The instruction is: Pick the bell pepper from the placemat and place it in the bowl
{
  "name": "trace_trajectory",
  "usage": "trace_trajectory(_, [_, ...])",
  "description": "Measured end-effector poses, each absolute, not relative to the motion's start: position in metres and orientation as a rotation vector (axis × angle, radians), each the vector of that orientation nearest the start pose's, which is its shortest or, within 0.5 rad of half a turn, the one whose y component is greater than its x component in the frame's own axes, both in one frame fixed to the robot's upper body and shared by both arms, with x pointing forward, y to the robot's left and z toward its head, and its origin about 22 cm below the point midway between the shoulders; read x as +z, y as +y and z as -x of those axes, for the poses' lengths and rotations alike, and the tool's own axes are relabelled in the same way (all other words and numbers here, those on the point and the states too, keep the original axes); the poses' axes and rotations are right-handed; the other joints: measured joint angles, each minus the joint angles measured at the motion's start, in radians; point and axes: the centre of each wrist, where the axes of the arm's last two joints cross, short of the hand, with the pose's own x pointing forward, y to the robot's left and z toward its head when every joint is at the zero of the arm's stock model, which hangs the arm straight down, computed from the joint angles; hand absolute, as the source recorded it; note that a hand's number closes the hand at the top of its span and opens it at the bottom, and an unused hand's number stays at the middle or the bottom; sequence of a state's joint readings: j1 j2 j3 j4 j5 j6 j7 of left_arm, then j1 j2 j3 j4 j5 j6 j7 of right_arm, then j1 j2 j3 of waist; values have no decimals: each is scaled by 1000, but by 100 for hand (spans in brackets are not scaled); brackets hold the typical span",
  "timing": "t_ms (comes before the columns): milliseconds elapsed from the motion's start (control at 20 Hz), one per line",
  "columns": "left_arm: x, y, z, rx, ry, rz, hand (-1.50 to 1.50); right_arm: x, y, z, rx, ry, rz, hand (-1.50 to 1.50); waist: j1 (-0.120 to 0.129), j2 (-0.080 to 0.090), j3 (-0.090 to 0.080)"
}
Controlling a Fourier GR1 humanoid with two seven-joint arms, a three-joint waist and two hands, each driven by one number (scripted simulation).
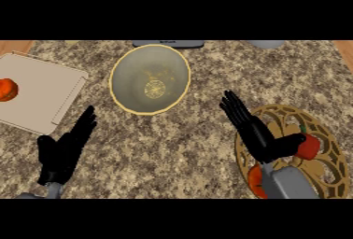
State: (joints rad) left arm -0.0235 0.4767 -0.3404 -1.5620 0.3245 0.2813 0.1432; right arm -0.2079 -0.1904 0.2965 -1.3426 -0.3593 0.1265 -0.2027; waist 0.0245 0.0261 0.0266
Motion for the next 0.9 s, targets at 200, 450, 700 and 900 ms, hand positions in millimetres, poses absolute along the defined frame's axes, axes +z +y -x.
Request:
trace_trajectory(200, [24, 282, -241, -114, -1387, -214, 0, 29, -239, -293, 256, -1751, -215, 150, -32, -25, -19])
trace_trajectory(450, [43, 303, -251, -67, -1473, -341, 0, 56, -344, -288, 400, -1613, 424, -150, -101, -40, -45])
trace_trajectory(700, [48, 315, -250, -20, -1497, -396, 0, 52, -385, -253, 294, -1438, 883, -150, -129, -51, -40])
trace_trajectory(900, [54, 325, -250, -15, -1512, -411, 0, 47, -367, -218, 308, -1376, 1020, -150, -119, -50, -37])
